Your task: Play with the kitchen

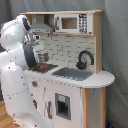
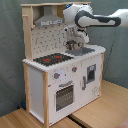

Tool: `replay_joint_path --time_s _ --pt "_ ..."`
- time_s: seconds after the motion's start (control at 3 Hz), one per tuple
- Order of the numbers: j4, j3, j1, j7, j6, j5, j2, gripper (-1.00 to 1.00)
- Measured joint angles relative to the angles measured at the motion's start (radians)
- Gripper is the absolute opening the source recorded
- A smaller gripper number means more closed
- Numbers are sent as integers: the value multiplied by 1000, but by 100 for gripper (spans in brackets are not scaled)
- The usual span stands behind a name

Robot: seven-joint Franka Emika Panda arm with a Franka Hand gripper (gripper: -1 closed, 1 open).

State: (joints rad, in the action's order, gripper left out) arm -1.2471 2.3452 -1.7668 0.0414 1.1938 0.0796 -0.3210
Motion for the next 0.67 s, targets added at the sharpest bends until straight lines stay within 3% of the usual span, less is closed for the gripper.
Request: replay_joint_path --time_s 0.67 --pt "-169 1 62 -65 79 62 109 -100"
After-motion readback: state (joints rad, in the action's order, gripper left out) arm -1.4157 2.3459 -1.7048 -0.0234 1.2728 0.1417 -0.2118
